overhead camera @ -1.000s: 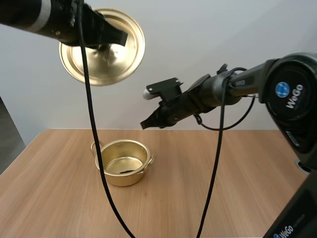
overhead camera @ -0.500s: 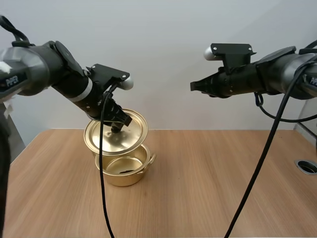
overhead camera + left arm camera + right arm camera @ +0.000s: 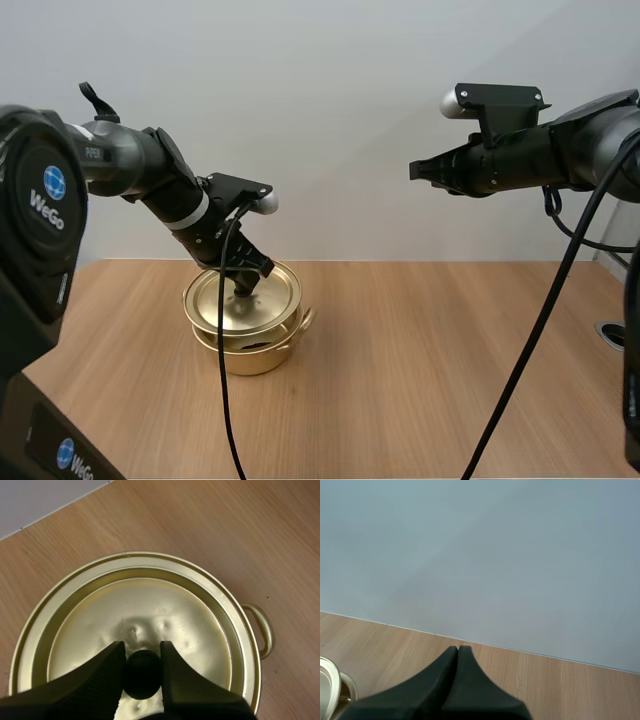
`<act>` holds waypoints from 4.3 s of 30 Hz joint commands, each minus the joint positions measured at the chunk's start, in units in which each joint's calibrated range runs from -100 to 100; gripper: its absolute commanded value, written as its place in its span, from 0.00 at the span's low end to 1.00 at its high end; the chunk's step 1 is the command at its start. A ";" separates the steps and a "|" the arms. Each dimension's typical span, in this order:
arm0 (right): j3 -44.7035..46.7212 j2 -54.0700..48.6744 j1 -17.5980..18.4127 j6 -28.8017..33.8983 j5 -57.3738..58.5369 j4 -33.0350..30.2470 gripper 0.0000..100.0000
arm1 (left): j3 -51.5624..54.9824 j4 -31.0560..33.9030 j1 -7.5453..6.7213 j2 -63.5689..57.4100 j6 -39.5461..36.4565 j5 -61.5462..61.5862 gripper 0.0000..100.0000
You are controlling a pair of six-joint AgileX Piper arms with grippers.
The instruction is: Open the pot, put the car inside, and close it
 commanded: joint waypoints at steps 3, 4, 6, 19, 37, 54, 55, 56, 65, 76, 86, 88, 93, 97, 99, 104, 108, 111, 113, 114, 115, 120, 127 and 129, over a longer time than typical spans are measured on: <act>-0.02 0.06 -0.03 -0.14 -0.10 0.00 0.00 | 0.07 -0.09 -0.02 2.66 0.07 -0.42 0.00; -0.02 0.06 -0.03 -0.14 -0.10 -0.11 0.00 | 0.07 -0.21 -0.02 3.40 0.07 -0.17 0.00; -0.02 0.06 -0.03 -0.14 -0.10 -0.11 0.00 | 0.07 -0.76 -0.02 4.83 0.64 0.73 0.00; -0.02 0.06 -0.03 -0.14 -0.10 -0.33 0.00 | 3.73 -0.98 -0.02 5.89 3.36 -5.39 0.99; 2.02 -1.97 -0.03 -9.86 1.24 3.91 0.00 | 15.25 -39.78 4.67 -59.74 23.46 -17.67 1.00; 38.51 -41.85 -0.03 -30.46 1.24 41.39 0.00 | 34.86 -8.34 6.30 -87.42 -14.07 -42.33 1.00; 39.15 -42.88 -0.03 -30.46 1.24 40.89 0.00 | 36.00 -8.35 5.96 -87.42 -14.16 -42.97 1.00; 39.79 -43.55 -0.03 -30.46 1.24 40.29 0.00 | 37.53 -8.35 5.34 -87.42 -13.91 -42.93 1.00; 40.05 -55.02 -0.03 -18.79 -23.46 19.13 0.00 | 50.07 6.97 -3.01 -89.80 -15.90 -53.62 1.00; 40.05 -64.37 -0.03 35.32 -8.52 -39.20 0.00 | 60.55 34.78 -4.85 -92.55 -60.08 -46.39 1.00; 45.20 -64.37 -0.03 36.72 -16.58 -43.93 0.00 | 61.13 35.69 -4.84 -92.55 -60.47 -42.72 1.00; 48.83 -64.37 -0.03 36.72 -22.40 -42.52 0.00 | 61.13 35.69 -4.84 -92.55 -60.47 -42.72 1.00; 55.53 -64.68 0.42 34.73 -27.30 -41.93 0.00 | 61.13 33.78 -4.84 -92.55 -60.47 -42.52 1.00; 58.52 -66.88 6.39 32.39 -27.08 -42.74 0.00 | 61.13 27.91 -4.84 -92.55 -60.47 -38.22 1.00; 59.17 -68.87 9.91 33.36 -25.91 -45.28 0.00 | 61.13 27.91 -4.84 -92.55 -60.57 -38.25 1.00; 59.67 -70.78 14.94 43.51 -21.67 -55.31 0.00 | 63.45 27.91 -4.84 -92.55 -63.62 -35.90 1.00; 61.76 -70.78 14.96 54.18 -26.28 -61.28 0.00 | 66.16 27.97 -4.84 -92.55 -66.24 -34.84 1.00; 63.99 -70.78 14.96 56.50 -28.33 -62.68 0.00 | 66.16 27.97 -4.84 -92.55 -66.24 -34.84 1.00; 64.18 -70.78 14.96 56.50 -30.30 -62.58 0.00 | 66.16 27.76 -4.84 -92.55 -66.21 -34.41 1.00; 64.18 -70.78 14.96 57.01 -30.32 -62.45 0.00 | 66.10 27.76 -4.84 -92.49 -66.61 -34.02 1.00; 64.18 -70.78 14.96 57.47 -30.48 -62.45 0.00 | 66.00 27.76 -4.84 -91.88 -67.07 -33.61 1.00; 64.18 -70.78 14.96 58.02 -30.68 -62.45 0.00 | 66.00 27.61 -4.84 -89.83 -67.77 -33.36 0.61; 64.18 -70.78 14.96 58.02 -31.01 -62.56 0.00 | 66.00 27.71 -4.84 -89.83 -67.77 -33.52 0.00; 64.18 -70.78 14.96 58.02 -31.01 -62.56 0.00 | 66.00 27.71 -4.84 -89.83 -67.77 -33.52 0.00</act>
